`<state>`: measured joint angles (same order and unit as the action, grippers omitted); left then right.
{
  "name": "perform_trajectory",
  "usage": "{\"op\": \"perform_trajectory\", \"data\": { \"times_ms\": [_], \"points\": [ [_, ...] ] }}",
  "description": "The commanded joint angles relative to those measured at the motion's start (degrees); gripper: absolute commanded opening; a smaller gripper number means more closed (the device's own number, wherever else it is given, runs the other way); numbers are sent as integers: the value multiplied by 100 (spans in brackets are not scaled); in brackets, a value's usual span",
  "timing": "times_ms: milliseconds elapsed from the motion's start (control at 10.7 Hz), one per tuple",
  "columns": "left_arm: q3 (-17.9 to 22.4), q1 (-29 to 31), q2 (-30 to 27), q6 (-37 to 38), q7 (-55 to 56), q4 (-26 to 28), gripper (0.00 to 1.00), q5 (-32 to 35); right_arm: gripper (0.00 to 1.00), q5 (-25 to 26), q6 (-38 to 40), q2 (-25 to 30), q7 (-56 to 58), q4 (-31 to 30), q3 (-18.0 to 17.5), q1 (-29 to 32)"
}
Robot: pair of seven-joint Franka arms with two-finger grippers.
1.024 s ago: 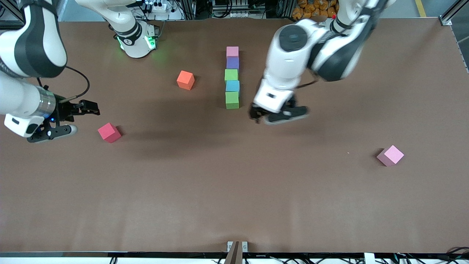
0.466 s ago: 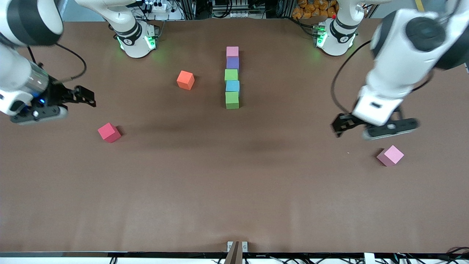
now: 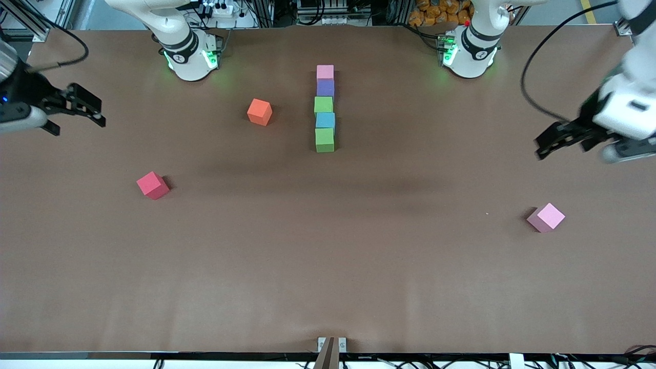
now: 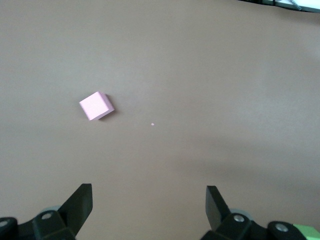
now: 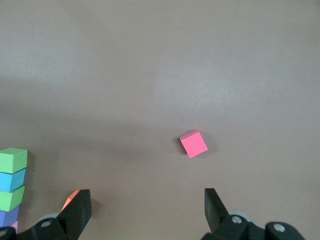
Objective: Arrange blocks into number 1
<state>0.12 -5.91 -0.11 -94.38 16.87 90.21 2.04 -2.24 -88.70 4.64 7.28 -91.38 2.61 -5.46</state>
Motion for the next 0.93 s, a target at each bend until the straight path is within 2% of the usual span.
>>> {"op": "perform_trajectory", "data": {
  "times_ms": [0,372,838],
  "points": [
    [111,-103,20,542,-88,-372,100,-212,100,74,195,-51,-25,340,-50,45],
    [348,-183,-51,684,-912,-364,100,-546,100,170,581,-77,-42,709,-50,36],
    [357,-270,-33,807,-1055,-355,100,-459,100,285,749,-183,-42,921,-41,36]
  ]
}}
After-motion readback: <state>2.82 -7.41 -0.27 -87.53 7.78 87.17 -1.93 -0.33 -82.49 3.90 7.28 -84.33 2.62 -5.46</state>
